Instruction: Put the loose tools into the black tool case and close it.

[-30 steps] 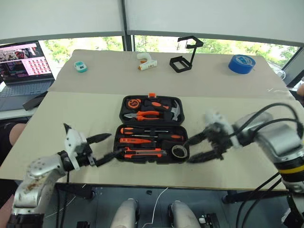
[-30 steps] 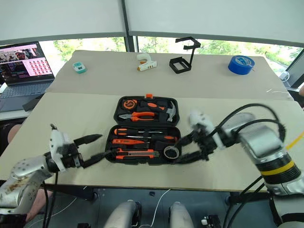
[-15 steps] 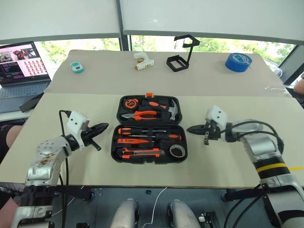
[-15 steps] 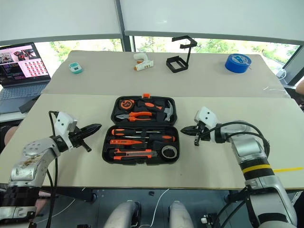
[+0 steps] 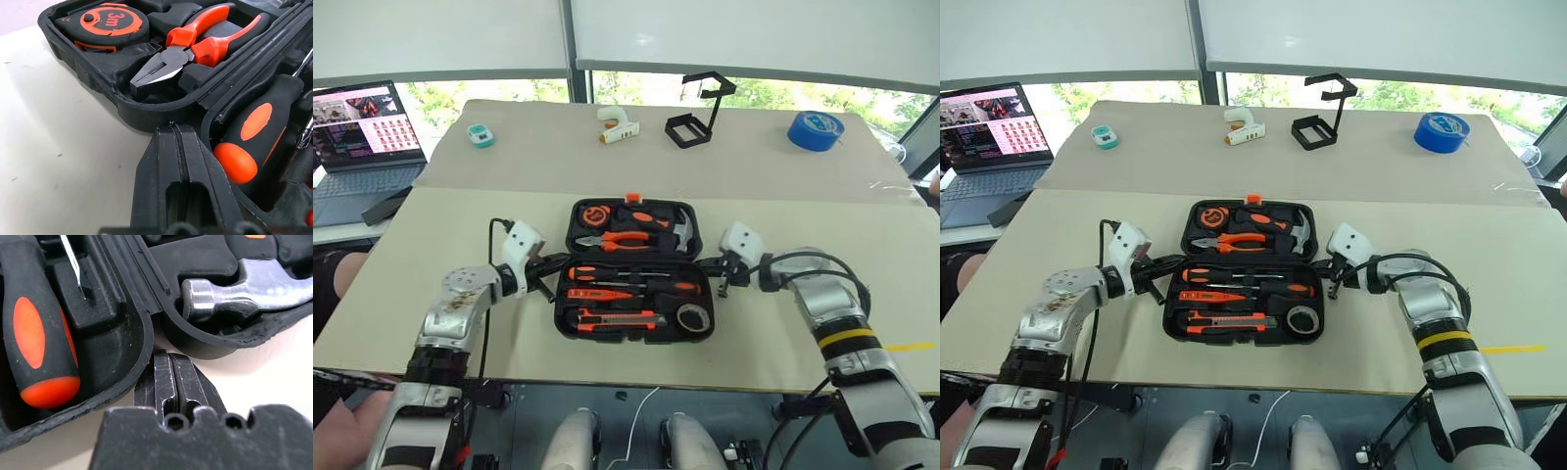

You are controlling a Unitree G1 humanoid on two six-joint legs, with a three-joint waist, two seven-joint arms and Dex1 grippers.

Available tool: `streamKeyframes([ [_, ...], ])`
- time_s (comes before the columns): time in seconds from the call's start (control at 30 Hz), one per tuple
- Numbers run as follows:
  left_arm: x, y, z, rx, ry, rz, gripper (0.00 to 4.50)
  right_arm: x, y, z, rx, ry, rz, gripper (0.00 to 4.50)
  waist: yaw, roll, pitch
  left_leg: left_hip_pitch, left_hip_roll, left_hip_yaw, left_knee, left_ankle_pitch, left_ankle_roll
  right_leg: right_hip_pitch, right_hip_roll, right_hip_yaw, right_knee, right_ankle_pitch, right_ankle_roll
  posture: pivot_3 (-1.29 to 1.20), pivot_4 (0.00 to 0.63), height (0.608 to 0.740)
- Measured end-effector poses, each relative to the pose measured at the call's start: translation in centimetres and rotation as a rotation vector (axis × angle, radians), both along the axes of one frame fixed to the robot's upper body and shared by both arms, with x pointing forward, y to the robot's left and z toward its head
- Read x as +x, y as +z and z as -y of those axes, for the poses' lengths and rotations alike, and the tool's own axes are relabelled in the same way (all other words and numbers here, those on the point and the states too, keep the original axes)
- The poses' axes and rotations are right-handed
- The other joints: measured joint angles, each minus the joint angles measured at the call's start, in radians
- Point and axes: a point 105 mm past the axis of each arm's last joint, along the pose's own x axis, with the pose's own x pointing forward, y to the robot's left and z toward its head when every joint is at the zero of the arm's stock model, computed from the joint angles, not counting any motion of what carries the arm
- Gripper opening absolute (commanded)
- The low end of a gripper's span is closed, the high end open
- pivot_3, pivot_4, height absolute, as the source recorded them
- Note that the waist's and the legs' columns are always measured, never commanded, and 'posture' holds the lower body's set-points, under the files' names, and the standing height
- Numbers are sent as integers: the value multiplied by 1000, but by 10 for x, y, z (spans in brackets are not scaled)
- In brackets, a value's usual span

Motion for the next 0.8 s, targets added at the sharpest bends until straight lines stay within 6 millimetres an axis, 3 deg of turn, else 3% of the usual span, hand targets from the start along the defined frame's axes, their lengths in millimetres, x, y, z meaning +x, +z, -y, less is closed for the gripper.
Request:
streamKeyframes([
  [0.37, 1, -2, 19, -28, -52, -1, 0, -26, -4, 23, 6, -90, -27, 17, 9, 0, 0, -1, -1, 0, 4, 0, 0, 1, 0, 0, -1, 0, 1, 0, 150, 740],
  [0.4, 0, -1, 17, -33, -49, -8, 256, -26, -3, 24, 9, -101, -21, 4, 7, 0, 0, -1, -1, 0, 4, 0, 0, 1, 0, 0, -1, 0, 1, 0, 150, 740],
  [0.53, -10, -1, -5, -37, -28, -80, 1290, -22, 13, 42, 74, -190, -7, 1059, -8, 0, 0, 0, 1, 0, 4, 0, 0, 0, 1, 0, 0, 0, 1, 0, 150, 740],
  [0.67, -15, 20, -45, -78, 78, -214, 2716, -21, 40, 68, 175, -331, -79, 2515, -20, 0, 0, 0, 2, -1, 4, 0, 0, 0, 2, 0, 0, 0, 1, 0, 150, 740],
  [0.8, -4, 55, -36, -135, 91, -280, 4073, -17, 58, 65, 112, -424, -213, 3836, -24, 0, 1, -1, 1, -2, 9, 0, 0, 1, 2, -1, 2, 0, 1, 0, 150, 740],
])
